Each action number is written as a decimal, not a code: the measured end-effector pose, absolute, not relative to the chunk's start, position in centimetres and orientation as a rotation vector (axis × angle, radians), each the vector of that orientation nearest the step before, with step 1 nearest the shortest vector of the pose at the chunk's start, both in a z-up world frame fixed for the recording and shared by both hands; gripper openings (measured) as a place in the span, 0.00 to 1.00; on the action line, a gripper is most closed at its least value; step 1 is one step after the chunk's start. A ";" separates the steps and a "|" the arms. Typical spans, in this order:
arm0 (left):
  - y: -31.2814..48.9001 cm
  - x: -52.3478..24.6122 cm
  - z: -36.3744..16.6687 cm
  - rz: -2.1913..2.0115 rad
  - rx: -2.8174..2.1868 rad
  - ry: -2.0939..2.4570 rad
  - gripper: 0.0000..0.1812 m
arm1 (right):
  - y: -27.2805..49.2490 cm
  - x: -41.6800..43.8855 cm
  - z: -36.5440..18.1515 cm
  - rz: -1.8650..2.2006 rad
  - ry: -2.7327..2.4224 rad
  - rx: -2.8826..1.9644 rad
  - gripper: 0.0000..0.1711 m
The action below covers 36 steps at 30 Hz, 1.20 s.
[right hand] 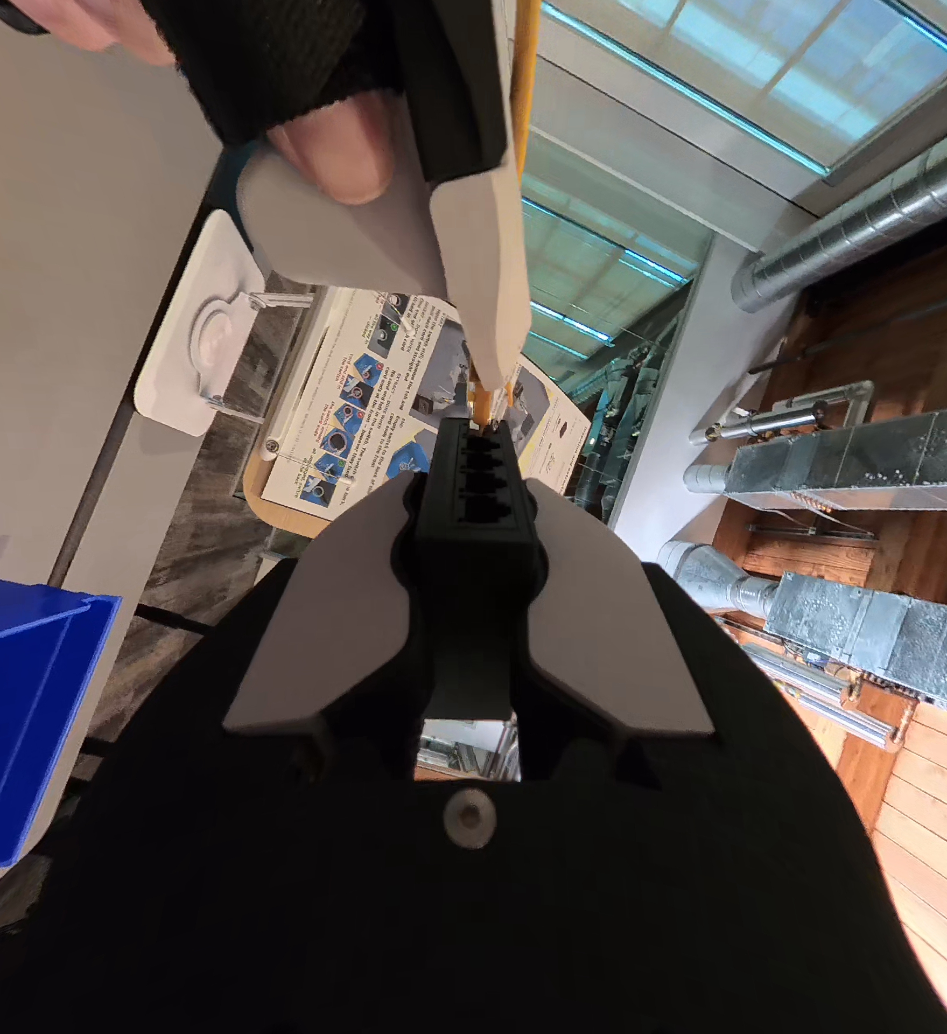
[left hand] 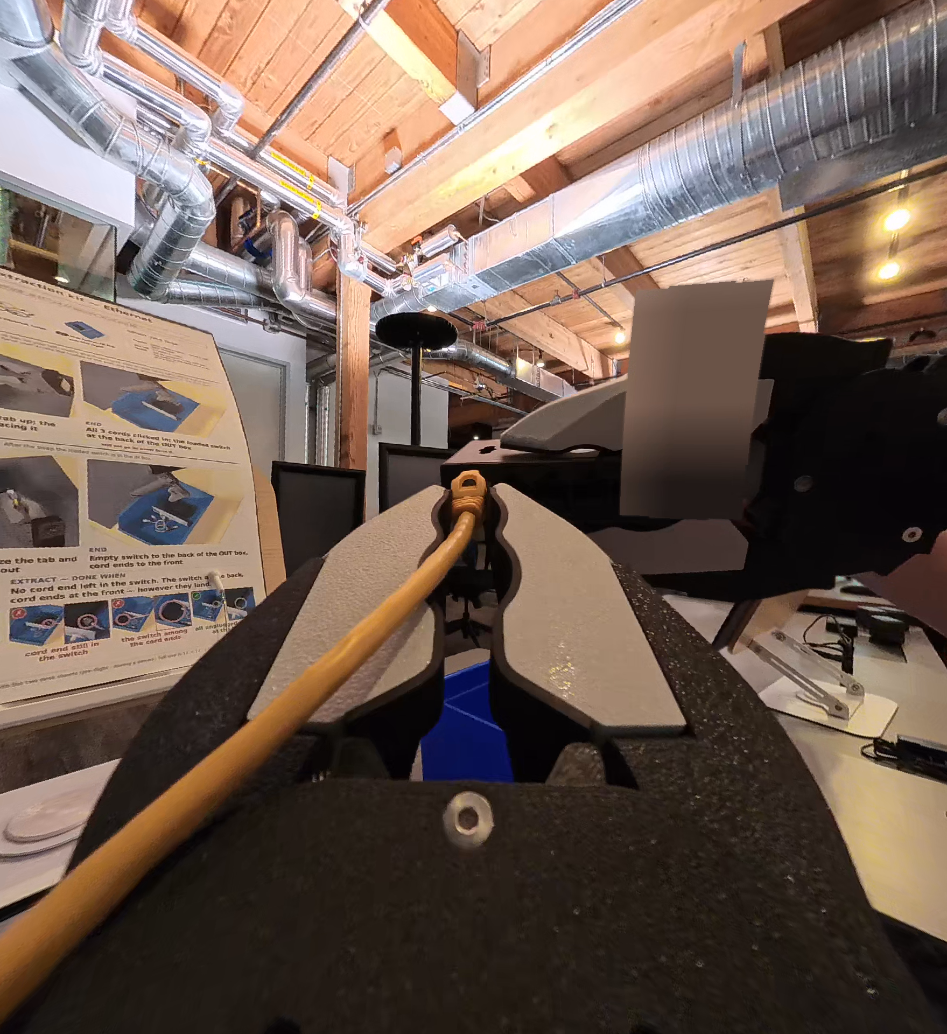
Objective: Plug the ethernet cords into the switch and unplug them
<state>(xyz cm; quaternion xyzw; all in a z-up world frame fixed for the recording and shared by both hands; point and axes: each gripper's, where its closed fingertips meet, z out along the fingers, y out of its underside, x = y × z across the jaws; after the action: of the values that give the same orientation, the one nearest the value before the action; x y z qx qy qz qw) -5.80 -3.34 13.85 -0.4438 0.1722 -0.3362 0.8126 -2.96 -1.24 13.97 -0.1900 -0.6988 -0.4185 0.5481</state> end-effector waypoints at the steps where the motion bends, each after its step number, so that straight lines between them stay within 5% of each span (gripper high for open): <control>1: -3.3 -5.8 13.9 -0.713 -0.953 0.365 0.06 | -1.3 -3.0 14.0 -0.983 -1.667 -0.454 0.17; 27: -2.0 -4.7 12.9 -0.757 -1.245 0.545 0.08 | 1.1 -1.9 10.5 -0.753 -1.573 -0.810 0.17; 36: -2.0 -9.2 12.7 -0.611 -1.501 0.747 0.09 | -0.8 -4.5 -1.8 -0.188 -1.824 -1.284 0.17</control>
<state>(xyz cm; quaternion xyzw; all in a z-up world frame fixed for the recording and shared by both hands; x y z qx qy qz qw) -9.17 -1.99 12.71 -0.6547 0.3261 -0.2664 0.6277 -4.48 -0.78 -1.76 -0.5163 -0.7330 -0.0755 0.4363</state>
